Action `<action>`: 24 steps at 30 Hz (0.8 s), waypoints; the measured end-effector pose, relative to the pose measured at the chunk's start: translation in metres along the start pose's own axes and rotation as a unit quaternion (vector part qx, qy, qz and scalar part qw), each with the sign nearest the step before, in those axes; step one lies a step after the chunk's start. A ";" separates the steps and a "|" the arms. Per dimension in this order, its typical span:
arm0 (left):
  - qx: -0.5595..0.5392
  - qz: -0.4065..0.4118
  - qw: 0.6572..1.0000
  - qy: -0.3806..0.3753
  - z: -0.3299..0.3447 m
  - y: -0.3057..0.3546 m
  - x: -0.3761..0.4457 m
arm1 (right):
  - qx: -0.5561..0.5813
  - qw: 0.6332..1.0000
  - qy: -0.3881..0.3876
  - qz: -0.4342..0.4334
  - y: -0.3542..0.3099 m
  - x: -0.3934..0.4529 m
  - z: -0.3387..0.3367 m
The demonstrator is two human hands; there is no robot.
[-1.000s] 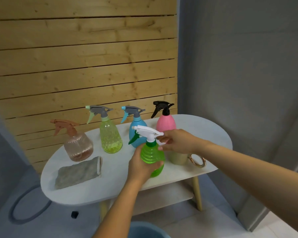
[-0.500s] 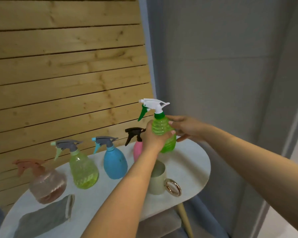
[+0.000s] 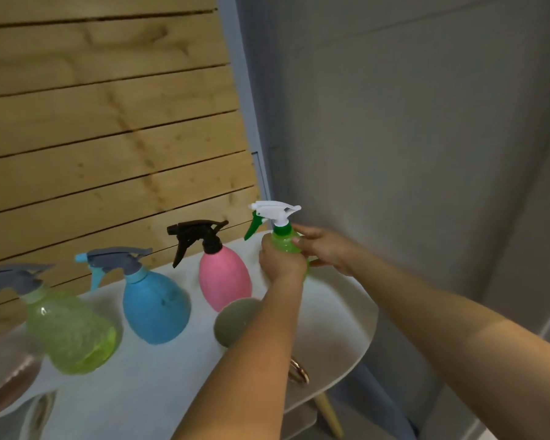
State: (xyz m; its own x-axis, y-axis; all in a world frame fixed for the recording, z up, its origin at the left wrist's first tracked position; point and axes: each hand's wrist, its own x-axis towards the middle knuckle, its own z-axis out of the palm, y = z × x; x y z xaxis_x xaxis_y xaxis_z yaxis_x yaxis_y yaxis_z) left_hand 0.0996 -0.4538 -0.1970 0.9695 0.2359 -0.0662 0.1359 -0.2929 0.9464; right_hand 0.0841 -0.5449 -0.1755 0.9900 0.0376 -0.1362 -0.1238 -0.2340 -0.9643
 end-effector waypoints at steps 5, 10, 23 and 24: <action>-0.013 -0.016 1.000 0.003 0.002 -0.007 0.013 | 0.013 1.000 -0.003 0.006 0.010 0.013 0.005; 0.028 -0.103 0.993 -0.050 -0.013 0.009 -0.007 | -0.030 0.999 0.014 0.005 0.006 0.001 0.009; 0.161 0.092 0.982 -0.017 -0.187 0.017 -0.110 | -0.119 0.983 0.049 -0.131 -0.058 -0.140 0.102; 0.173 0.101 0.980 -0.011 -0.202 0.011 -0.113 | -0.124 0.981 0.041 -0.141 -0.061 -0.146 0.114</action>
State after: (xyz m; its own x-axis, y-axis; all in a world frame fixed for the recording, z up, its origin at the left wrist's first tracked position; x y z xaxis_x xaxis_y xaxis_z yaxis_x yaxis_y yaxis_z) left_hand -0.0501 -0.2966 -0.1151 0.9872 0.1225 0.1017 -0.0021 -0.6287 0.7776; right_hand -0.0608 -0.4257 -0.1221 0.9860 0.0590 0.1559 0.1655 -0.4557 -0.8746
